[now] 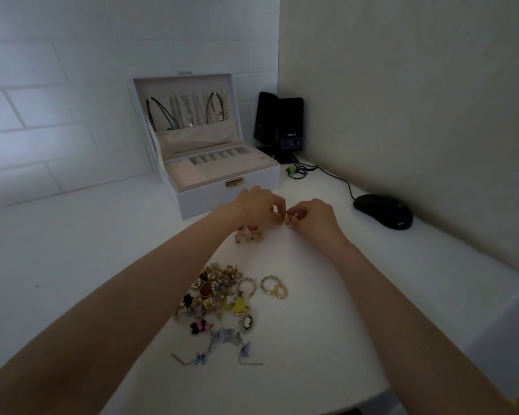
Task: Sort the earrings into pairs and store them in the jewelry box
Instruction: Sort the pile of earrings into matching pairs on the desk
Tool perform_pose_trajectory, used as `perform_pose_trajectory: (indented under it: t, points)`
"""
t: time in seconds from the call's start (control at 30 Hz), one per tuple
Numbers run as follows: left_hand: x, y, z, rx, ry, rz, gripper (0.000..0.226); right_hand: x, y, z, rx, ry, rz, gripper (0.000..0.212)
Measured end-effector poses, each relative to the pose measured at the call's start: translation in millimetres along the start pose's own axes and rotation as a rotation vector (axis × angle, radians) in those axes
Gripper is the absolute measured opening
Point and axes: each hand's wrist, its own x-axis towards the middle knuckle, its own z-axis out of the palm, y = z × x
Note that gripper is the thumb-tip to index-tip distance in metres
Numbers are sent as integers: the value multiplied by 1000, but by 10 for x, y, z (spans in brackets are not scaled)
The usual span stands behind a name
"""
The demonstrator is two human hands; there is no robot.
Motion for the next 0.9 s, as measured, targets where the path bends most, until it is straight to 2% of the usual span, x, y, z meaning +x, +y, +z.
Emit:
perform_pose_trajectory:
  t: [0.17, 0.23, 0.37, 0.57, 0.73, 0.9]
  points:
    - [70, 26, 25, -78, -67, -37, 22, -1, 5, -1, 4, -4, -9, 26]
    - [63, 16, 35, -165, -42, -62, 20, 0, 3, -6, 14, 1, 11, 27]
    - [43, 35, 16, -137, 21, -41, 13, -4, -8, -10, 19, 12, 22, 26]
    - [36, 17, 55, -262, 97, -66, 15, -2, -6, 8, 19, 10, 26, 28]
    - [-27, 39, 12, -356, 102, -77, 14, 7, -4, 21, -3, 19, 17, 21]
    - [-23, 31, 8, -315, 100, -77, 15, 21, 4, 42, -11, 12, 18, 18]
